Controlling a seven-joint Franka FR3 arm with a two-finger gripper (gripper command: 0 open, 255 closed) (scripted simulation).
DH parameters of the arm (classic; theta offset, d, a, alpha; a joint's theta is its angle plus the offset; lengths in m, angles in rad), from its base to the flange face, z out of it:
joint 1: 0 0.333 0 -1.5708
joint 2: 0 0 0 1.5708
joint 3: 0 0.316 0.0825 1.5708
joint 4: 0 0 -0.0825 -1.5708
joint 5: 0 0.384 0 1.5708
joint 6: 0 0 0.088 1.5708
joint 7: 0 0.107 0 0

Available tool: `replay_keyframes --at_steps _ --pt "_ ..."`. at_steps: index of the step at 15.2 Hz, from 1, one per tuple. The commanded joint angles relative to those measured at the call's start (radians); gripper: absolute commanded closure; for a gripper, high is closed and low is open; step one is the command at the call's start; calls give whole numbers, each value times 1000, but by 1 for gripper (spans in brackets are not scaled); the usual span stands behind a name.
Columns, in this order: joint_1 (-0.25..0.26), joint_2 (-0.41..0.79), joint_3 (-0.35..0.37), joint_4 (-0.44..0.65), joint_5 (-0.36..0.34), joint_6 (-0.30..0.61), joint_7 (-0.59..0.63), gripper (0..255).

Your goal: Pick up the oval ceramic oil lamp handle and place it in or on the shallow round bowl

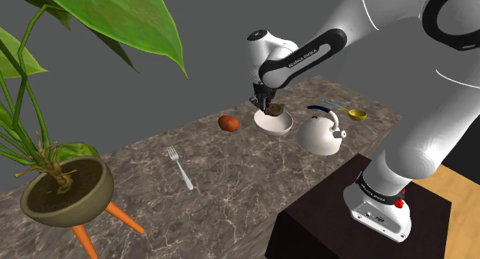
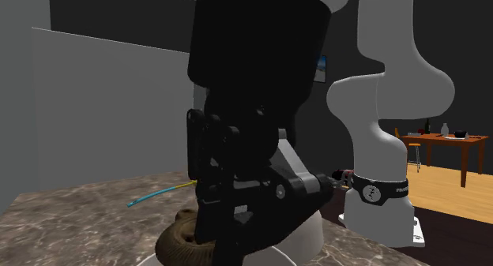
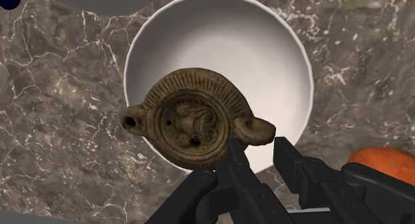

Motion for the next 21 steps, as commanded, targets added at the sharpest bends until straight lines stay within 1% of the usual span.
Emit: replay_keyframes --at_steps 1,5,12,13,18,21 --pt "0 21 0 -5 -9 25 12 255" --pt "-1 58 -3 -22 -29 75 35 255" --pt "-1 58 -3 -22 -29 75 35 255" --pt "-1 58 -3 -22 -29 75 35 0" --pt "-1 58 -3 -22 -29 75 35 0" --pt "11 1 11 17 6 -20 14 0"
